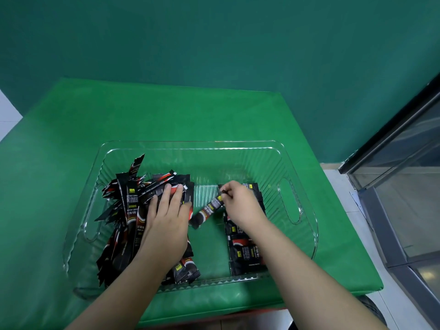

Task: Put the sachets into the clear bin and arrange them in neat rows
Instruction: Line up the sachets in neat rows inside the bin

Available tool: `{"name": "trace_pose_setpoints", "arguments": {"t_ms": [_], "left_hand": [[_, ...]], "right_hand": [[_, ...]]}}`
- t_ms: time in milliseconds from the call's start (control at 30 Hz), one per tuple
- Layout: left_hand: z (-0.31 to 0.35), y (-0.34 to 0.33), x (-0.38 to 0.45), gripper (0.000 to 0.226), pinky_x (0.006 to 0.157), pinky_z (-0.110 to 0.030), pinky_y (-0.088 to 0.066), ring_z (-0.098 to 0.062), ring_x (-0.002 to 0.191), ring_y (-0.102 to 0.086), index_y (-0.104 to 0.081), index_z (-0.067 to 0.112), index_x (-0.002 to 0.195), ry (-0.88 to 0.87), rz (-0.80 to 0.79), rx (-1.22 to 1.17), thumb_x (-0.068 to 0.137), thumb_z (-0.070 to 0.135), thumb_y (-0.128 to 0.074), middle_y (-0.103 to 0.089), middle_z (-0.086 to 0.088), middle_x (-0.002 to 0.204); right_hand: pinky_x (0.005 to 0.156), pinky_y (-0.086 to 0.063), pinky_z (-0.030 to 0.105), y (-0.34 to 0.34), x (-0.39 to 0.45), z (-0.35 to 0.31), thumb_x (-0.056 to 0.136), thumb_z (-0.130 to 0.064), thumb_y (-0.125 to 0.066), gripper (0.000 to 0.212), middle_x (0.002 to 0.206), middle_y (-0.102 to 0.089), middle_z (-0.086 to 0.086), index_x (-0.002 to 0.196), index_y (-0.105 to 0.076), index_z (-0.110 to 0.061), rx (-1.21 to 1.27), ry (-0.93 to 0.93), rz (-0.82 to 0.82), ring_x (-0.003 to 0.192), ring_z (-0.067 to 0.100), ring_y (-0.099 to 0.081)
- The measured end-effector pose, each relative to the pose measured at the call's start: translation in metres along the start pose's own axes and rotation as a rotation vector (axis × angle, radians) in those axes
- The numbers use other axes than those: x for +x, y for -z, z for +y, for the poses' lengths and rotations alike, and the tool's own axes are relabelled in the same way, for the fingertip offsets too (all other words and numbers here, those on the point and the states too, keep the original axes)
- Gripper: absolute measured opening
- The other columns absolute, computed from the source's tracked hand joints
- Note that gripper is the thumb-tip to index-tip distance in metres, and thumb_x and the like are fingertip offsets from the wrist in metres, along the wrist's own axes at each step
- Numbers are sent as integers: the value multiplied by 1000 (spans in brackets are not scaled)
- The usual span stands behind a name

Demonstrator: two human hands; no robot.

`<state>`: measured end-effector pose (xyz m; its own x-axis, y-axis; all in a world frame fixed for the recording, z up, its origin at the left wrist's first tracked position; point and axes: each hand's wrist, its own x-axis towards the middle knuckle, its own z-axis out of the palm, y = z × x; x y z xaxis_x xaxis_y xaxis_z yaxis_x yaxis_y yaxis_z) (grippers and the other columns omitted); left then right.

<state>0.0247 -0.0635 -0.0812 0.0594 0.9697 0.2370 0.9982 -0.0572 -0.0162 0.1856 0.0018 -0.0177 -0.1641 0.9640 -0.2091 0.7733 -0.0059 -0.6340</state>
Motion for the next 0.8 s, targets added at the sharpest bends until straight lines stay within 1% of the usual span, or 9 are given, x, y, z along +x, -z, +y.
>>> {"name": "trace_pose_setpoints", "arguments": {"t_ms": [67,133,233,333,400,500,567,667,800], "left_hand": [[0,0,1,58,108,-49,-15,-38,132,-41,-69,12,109,12,-2,9,54,4,-83,-50,-17,139],[1,0,1,56,108,-49,-13,-37,132,-41,-69,13,108,20,-2,8,55,3,-82,-51,-17,139],[1,1,1,55,109,-47,-10,-37,132,-41,-70,14,106,31,-2,8,54,2,-82,-51,-16,138],[0,2,1,54,109,-46,-8,-37,133,-41,-70,15,106,37,-15,7,55,3,-83,-51,-16,139],[1,2,1,53,109,-46,-8,-37,133,-41,-70,16,105,36,-17,10,55,4,-83,-51,-15,139],[1,2,1,52,109,-46,-9,-36,133,-40,-70,16,105,34,-12,8,56,4,-82,-51,-15,139],[0,1,1,52,108,-47,-12,-37,132,-42,-70,16,104,27,-2,6,55,4,-83,-52,-15,138],[0,0,1,53,107,-48,-14,-38,131,-43,-70,14,103,21,0,6,52,4,-85,-53,-16,137],[0,0,1,51,106,-49,-15,-39,130,-45,-71,14,101,16,4,6,52,6,-84,-53,-17,136]], "right_hand": [[49,-37,18,11,-4,8,97,-8,-45,19,92,-59,0,112,-55,-12,-2,-51,71,63,6,-50],[51,-34,24,22,-9,13,96,-2,-42,25,93,-60,6,118,-52,-8,-53,-98,125,64,12,-50],[65,-35,29,30,-16,13,89,8,-41,35,111,-56,17,122,-41,-2,-245,-154,128,81,27,-51],[67,-40,33,26,-24,5,83,11,-45,52,125,-38,20,129,-31,-5,-386,-191,89,85,28,-50],[80,-45,33,19,-30,1,81,7,-48,58,130,-31,20,135,-30,-9,-475,-130,36,104,30,-47],[101,-36,42,5,-38,2,88,-5,-48,59,144,-23,15,142,-29,-19,-595,-43,-115,129,35,-26],[110,-24,48,-2,-41,4,92,-9,-47,63,155,-7,10,146,-22,-30,-621,-42,-244,140,38,-9],[115,-9,51,-7,-47,6,95,-11,-46,64,158,9,7,147,-19,-36,-671,-49,-368,144,37,8],[115,-2,52,-9,-51,8,99,-19,-40,55,158,15,8,148,-20,-35,-678,-47,-407,143,35,15]]}}
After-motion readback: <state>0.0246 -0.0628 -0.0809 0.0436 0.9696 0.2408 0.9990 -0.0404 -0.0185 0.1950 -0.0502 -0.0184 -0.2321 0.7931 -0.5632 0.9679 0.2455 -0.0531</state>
